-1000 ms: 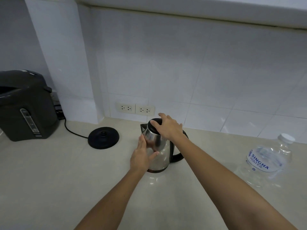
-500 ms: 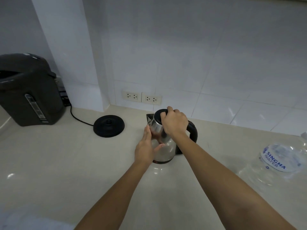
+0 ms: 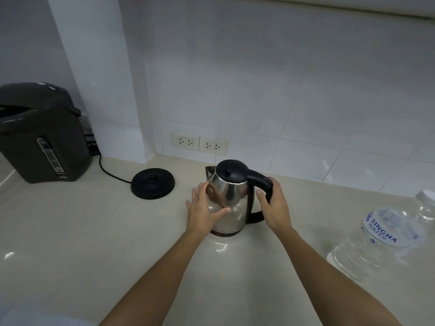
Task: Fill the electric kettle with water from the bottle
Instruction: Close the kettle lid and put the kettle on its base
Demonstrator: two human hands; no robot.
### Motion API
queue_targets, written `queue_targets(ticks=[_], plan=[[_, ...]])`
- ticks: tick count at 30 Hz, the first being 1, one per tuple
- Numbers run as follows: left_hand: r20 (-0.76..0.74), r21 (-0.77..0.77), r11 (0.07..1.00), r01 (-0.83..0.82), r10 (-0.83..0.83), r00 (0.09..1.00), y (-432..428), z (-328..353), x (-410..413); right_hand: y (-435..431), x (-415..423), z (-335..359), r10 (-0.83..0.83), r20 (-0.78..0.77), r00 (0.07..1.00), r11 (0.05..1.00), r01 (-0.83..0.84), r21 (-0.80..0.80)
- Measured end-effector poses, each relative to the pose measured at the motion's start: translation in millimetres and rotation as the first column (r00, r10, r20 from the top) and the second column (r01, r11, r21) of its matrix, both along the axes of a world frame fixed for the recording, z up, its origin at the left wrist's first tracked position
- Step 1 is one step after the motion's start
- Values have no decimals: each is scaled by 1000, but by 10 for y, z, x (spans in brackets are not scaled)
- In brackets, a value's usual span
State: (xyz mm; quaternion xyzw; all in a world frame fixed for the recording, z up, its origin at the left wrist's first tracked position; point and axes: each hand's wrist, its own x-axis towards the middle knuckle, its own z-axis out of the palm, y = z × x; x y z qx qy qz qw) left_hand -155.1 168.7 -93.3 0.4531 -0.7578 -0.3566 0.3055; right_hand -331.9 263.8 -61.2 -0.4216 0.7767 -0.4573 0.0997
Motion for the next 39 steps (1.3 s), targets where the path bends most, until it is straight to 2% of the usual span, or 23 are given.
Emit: queue_targets(ticks=[4,14,21,29,39], plan=[[-79,105,991,80,-72,994,-34,19,9,65,-26,12,-10,42,999,999,12,-49],[-20,-28,996,88,-88,996,-332,140,132,-174,36,115,-33,-18,999,999,32,-33],[-47,-67,996,52,-56,997,-848,419,477,-814,298,285,7,-41,999,998,-9,-55],[-8,-129,991,22,-23,1000,-1598,714,1018,-1670,797,407,74,29,997,988,-70,-134],[28,-81,997,-12,15,1000,-2095,525,1501,-2225,1256,258,136,62,989,986,-129,-104]])
